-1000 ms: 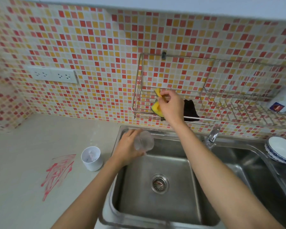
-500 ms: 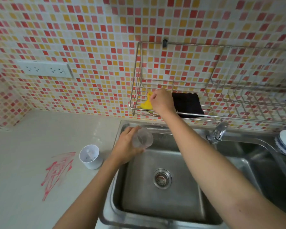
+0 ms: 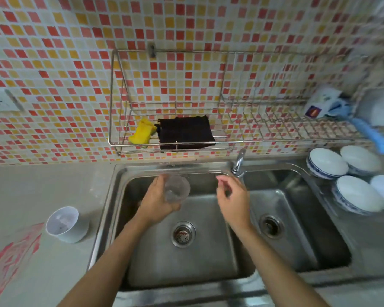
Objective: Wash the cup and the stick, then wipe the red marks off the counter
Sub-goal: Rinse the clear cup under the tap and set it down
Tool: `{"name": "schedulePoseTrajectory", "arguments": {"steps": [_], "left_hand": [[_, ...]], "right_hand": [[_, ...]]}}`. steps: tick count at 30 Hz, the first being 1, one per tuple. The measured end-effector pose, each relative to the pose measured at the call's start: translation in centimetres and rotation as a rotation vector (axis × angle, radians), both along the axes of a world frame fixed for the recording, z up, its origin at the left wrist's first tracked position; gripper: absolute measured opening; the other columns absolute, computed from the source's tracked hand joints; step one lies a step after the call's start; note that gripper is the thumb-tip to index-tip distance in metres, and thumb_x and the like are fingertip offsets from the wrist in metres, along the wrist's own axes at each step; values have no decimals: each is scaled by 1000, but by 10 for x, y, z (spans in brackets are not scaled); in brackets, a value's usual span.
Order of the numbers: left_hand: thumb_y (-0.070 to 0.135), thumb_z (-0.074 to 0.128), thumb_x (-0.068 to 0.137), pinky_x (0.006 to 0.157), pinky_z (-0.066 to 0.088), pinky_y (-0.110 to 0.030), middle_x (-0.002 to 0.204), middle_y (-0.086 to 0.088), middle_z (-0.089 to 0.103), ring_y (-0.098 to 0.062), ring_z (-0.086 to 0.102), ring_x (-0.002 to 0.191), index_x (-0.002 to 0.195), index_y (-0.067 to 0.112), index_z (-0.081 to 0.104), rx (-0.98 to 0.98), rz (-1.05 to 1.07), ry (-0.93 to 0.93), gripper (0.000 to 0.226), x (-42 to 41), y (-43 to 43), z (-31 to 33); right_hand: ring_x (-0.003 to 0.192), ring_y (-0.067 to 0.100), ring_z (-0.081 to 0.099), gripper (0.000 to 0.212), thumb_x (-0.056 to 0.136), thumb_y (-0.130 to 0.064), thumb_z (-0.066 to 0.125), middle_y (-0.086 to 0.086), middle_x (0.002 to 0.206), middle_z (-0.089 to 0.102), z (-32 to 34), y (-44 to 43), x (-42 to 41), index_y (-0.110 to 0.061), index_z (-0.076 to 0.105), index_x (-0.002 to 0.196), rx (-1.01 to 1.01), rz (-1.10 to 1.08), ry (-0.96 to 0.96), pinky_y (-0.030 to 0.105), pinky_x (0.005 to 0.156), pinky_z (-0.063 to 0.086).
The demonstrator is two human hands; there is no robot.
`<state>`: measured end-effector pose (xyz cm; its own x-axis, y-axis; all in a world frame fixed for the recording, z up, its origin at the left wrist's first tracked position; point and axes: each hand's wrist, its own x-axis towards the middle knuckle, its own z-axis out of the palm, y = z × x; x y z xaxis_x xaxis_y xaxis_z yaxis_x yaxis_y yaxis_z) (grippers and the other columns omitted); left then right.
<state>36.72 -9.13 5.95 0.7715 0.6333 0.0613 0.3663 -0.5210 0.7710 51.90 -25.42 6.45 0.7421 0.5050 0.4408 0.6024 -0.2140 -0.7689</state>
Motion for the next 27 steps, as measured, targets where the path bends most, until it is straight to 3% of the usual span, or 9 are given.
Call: {"name": "schedulePoseTrajectory", "arguments": {"steps": [3,6,9,12,14,18,22,27], "left_hand": [[25,86,65,99,47,-30,123,6,51,-11,53,115,131,20,40,-42,-39,5,81,39,-24,-7],[16,86,64,93,46,-20,116,9,56,-5,56,107,128,17,43,-96,-104,4,77,77,-42,-13],[12,87,62,87,47,-16,120,2,57,-11,59,107,123,20,45,-147,-119,34,75,107,-50,-22],[11,89,62,76,54,-19,117,2,62,-13,64,103,113,29,48,-140,-124,57,68,128,-51,-31],[18,90,61,84,50,-23,116,7,62,-10,61,106,120,26,47,-175,-102,71,74,137,-54,-30],[14,88,64,79,44,-3,105,19,59,3,60,92,123,23,40,-191,-78,76,76,145,-59,-28],[23,85,63,91,53,-30,120,5,59,-12,61,108,125,25,43,-156,-57,101,75,148,-66,-34],[41,83,55,93,53,-36,124,4,59,-16,60,110,127,28,39,-120,-49,150,85,146,-58,-32]], "right_hand": [[98,19,64,41,88,-13,64,1,108,66,-38,-32,46,-16,58,128,-301,-115,267,28,83,48],[124,32,52,62,91,-30,64,14,135,56,-55,-43,86,-11,39,145,-521,-169,331,37,99,41],[137,32,39,73,95,-41,56,13,152,37,-59,-37,117,-11,22,153,-597,-95,389,41,109,33],[140,28,34,84,91,-34,63,6,159,24,-67,-18,144,-21,9,154,-591,101,436,44,114,31],[131,26,46,79,86,-25,67,4,150,40,-80,-7,157,-30,17,147,-575,183,403,45,107,40],[123,34,50,71,83,-7,59,9,143,47,-91,6,160,-29,29,143,-692,308,148,50,101,45],[141,26,32,65,83,-2,58,1,150,40,-107,12,160,-24,38,141,-797,292,-28,53,115,15],[144,19,25,70,81,-4,63,-4,150,36,-122,14,163,-28,37,142,-772,246,-20,58,116,9]]}}
